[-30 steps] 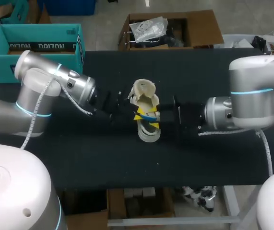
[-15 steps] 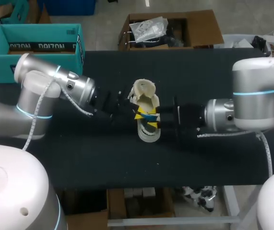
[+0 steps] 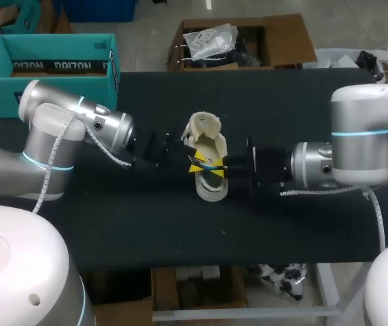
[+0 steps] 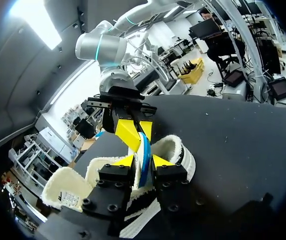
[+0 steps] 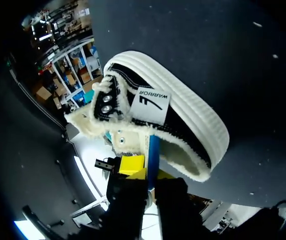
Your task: Open the shoe tongue, take the insole out of the shoe, put the insole back into the shoe, and pack the shoe into the shoebox
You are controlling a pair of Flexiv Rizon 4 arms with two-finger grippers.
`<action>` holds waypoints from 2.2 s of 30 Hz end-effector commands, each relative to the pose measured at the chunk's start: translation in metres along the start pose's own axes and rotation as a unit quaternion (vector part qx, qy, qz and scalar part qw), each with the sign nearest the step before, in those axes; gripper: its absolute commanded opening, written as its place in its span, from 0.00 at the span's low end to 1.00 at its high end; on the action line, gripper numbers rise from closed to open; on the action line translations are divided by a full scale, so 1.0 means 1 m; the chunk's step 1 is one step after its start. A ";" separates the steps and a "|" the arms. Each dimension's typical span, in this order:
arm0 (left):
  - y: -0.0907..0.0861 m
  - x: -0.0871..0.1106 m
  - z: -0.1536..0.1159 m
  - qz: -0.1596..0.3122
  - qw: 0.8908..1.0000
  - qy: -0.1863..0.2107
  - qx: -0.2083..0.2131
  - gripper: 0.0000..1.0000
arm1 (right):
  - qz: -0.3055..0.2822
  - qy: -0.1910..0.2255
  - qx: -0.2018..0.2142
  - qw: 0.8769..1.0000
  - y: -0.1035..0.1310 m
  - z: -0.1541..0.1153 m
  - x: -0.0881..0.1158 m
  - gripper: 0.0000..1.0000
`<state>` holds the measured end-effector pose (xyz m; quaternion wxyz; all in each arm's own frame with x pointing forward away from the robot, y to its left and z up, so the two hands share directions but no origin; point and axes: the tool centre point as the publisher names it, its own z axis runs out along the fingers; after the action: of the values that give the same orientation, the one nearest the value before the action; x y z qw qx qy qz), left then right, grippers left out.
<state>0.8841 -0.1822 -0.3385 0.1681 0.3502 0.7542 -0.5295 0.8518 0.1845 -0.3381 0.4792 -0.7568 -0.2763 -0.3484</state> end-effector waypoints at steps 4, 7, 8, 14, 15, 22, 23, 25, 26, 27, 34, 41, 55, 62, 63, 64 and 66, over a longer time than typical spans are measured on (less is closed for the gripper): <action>-0.004 -0.001 -0.009 -0.012 1.000 -0.002 0.006 1.00 | 0.001 -0.026 -0.013 1.000 0.015 0.012 -0.004 0.00; -0.011 -0.002 -0.016 -0.015 1.000 0.001 0.006 1.00 | 0.002 -0.034 -0.015 0.999 0.016 0.016 -0.006 0.00; -0.015 -0.003 -0.019 -0.018 1.000 0.002 0.009 1.00 | 0.001 -0.039 -0.015 0.999 0.016 0.017 -0.007 0.00; -0.032 -0.013 -0.043 -0.056 0.998 -0.021 0.020 1.00 | -0.017 -0.068 -0.037 0.997 0.008 0.017 -0.016 0.00; -0.035 -0.016 -0.048 -0.066 0.997 -0.026 0.022 1.00 | -0.019 -0.074 -0.044 0.996 0.008 0.016 -0.018 0.00; -0.054 -0.027 -0.074 -0.110 0.992 -0.050 0.032 1.00 | -0.016 -0.111 -0.074 0.991 0.008 0.013 -0.034 0.00; -0.058 -0.028 -0.077 -0.109 0.992 -0.055 0.027 1.00 | -0.016 -0.117 -0.084 0.989 0.008 0.012 -0.036 0.00; -0.069 -0.031 -0.084 -0.106 0.991 -0.070 0.045 1.00 | -0.017 -0.118 -0.088 0.989 0.007 0.011 -0.037 0.19; -0.075 -0.032 -0.087 -0.105 0.991 -0.072 0.043 1.00 | -0.016 -0.116 -0.089 0.989 0.006 0.010 -0.037 0.31; -0.080 -0.032 -0.089 -0.111 0.990 -0.074 0.039 1.00 | -0.017 -0.115 -0.091 0.989 0.004 0.009 -0.036 0.38; -0.109 -0.038 -0.107 -0.072 0.996 -0.052 -0.028 1.00 | -0.034 -0.074 -0.092 0.992 -0.017 -0.011 -0.016 0.78; -0.109 -0.038 -0.107 -0.072 0.996 -0.052 -0.028 1.00 | -0.056 -0.041 -0.070 0.995 -0.042 -0.027 0.009 0.19; -0.086 -0.058 -0.122 -0.321 0.928 -0.075 -0.176 1.00 | -0.104 -0.103 -0.053 0.988 -0.042 0.033 0.014 0.00; -0.089 -0.058 -0.124 -0.345 0.917 -0.085 -0.180 1.00 | -0.105 -0.137 -0.078 0.982 -0.032 0.042 -0.009 0.00; -0.091 -0.057 -0.125 -0.350 0.913 -0.088 -0.189 1.00 | -0.101 -0.135 -0.079 0.983 -0.030 0.041 -0.013 0.00; -0.094 -0.057 -0.126 -0.354 0.909 -0.091 -0.200 1.00 | -0.099 -0.137 -0.085 0.982 -0.028 0.041 -0.016 0.00; -0.097 -0.057 -0.128 -0.353 0.909 -0.091 -0.200 1.00 | -0.094 -0.133 -0.086 0.983 -0.024 0.040 -0.022 0.00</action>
<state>0.8843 -0.1040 -0.1978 0.0872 -0.0144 0.8838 -0.4594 0.8299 0.2216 -0.3464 0.3438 -0.8009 -0.3752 -0.3155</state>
